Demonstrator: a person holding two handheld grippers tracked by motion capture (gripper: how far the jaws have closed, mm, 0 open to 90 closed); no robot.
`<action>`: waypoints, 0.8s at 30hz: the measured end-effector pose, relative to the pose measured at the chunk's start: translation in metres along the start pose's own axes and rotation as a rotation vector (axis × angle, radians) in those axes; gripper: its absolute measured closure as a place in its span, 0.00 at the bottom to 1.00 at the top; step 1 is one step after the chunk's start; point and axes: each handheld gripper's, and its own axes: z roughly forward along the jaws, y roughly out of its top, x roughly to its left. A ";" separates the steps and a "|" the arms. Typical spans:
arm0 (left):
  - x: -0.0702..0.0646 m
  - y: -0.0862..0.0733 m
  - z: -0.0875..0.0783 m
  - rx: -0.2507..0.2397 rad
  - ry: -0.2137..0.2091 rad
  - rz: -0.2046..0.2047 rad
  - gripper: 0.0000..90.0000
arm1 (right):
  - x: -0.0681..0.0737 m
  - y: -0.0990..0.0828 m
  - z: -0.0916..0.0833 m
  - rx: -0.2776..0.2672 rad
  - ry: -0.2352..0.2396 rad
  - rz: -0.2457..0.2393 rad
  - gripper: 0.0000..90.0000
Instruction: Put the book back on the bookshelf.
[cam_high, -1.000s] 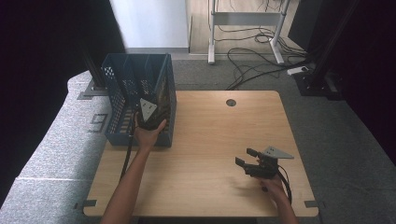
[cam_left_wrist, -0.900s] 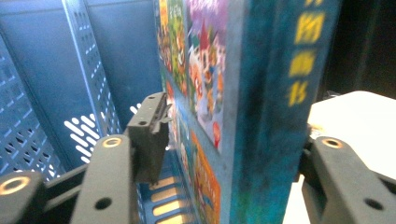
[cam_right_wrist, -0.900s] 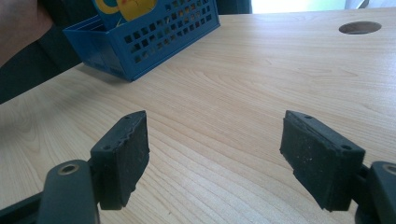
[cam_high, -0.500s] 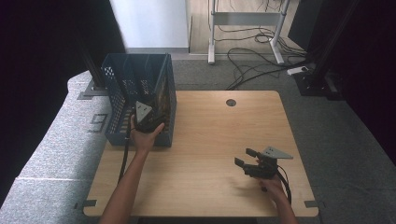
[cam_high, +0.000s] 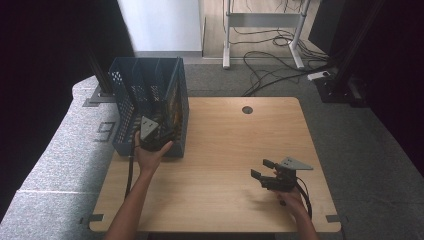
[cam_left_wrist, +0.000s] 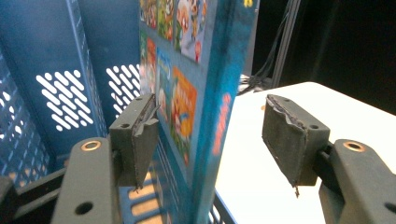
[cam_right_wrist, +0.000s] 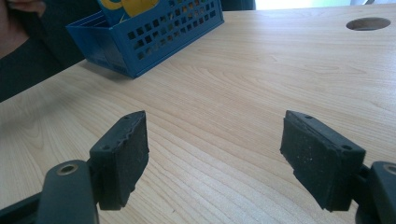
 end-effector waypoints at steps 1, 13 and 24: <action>0.000 -0.002 -0.004 0.003 -0.004 -0.005 0.40 | 0.000 0.000 0.000 0.002 0.001 0.000 0.25; -0.006 -0.024 -0.034 0.061 -0.068 -0.005 0.40 | 0.000 0.000 0.000 0.005 -0.017 -0.004 0.25; -0.016 -0.052 -0.054 0.111 -0.141 -0.028 0.40 | -0.001 -0.001 0.000 0.015 -0.029 -0.015 0.24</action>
